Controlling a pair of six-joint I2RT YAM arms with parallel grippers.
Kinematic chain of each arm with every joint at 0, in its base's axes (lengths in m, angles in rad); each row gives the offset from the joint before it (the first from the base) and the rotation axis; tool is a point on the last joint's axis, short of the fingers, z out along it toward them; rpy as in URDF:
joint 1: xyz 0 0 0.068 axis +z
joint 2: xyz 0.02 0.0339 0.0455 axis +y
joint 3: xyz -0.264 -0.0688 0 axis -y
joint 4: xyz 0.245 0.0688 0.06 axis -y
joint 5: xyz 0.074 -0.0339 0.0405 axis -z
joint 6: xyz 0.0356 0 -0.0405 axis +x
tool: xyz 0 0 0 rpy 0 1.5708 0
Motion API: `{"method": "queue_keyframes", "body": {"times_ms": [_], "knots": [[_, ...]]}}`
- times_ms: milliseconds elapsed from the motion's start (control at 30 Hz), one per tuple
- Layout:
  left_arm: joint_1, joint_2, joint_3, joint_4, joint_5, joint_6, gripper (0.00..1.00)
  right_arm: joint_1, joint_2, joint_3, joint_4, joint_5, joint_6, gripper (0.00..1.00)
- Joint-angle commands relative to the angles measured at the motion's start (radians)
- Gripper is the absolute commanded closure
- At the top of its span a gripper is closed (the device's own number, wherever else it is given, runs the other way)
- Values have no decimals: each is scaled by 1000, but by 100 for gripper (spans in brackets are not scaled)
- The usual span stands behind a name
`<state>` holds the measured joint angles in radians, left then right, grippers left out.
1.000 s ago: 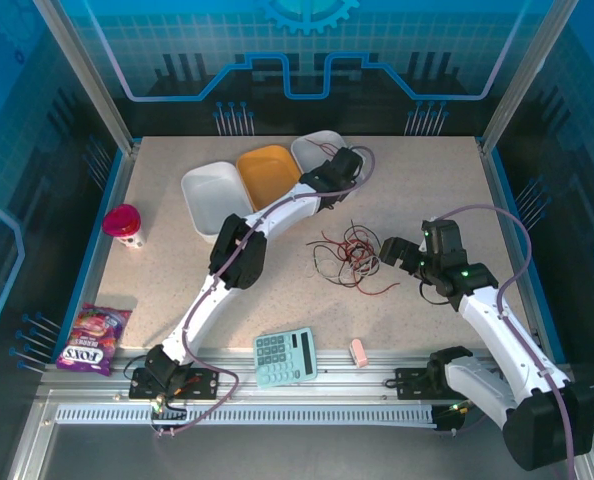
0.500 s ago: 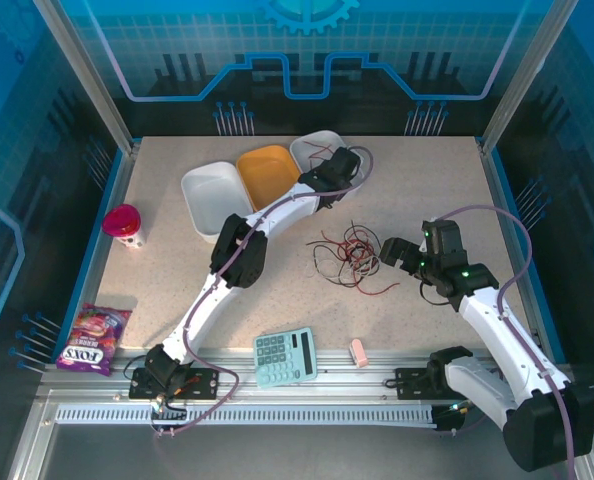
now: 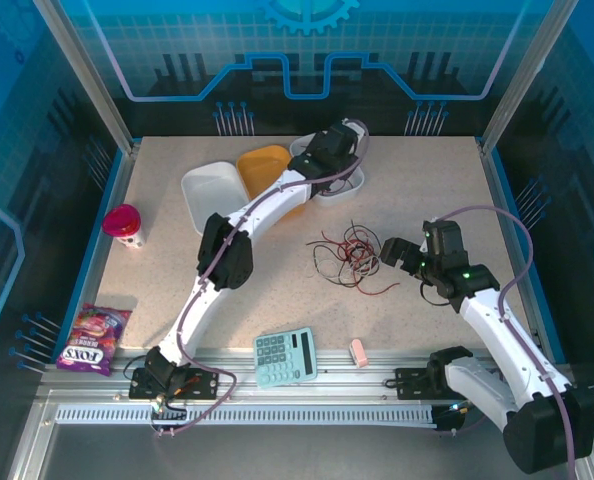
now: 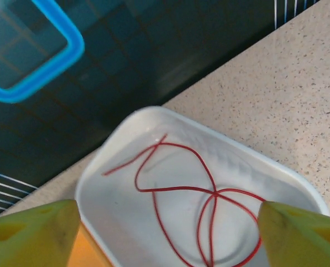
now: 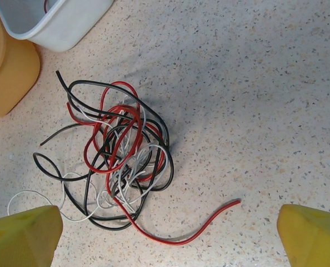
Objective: Untangle the cables
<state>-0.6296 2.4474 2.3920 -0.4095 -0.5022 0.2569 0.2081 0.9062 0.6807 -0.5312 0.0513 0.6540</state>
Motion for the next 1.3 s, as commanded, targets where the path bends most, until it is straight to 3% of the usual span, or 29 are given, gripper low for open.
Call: {"method": "queue_keyframes", "body": {"times_ms": [0, 200, 333, 467, 667, 933, 1033, 1267], "knots": [[-2, -122, -48, -37, 31, -82, 1, -2, -14, 10, -22, -7, -17, 0], [-3, -349, -267, -33, 35, -227, 1, 45, -25, 14, -46, 38, -31, 0], [-4, -558, -524, 21, 72, -353, 1, 111, -36, 39, -102, 115, -39, 1], [-3, -784, -842, 163, 132, -476, 1, 183, -50, 76, -180, 167, -35, 16], [-2, -1039, -1174, 296, 174, -609, 1, 323, -64, 85, -204, 227, 41, 36], [-2, -1283, -1508, 362, 193, -739, 1, 530, 59, 84, -188, 303, 87, 51], [-2, -1355, -1614, 376, 199, -780, 1, 589, 139, 100, -214, 338, 83, 52], [2, -1450, -1764, 431, 180, -858, 1, 637, 283, 101, -163, 347, 49, 61]]}}
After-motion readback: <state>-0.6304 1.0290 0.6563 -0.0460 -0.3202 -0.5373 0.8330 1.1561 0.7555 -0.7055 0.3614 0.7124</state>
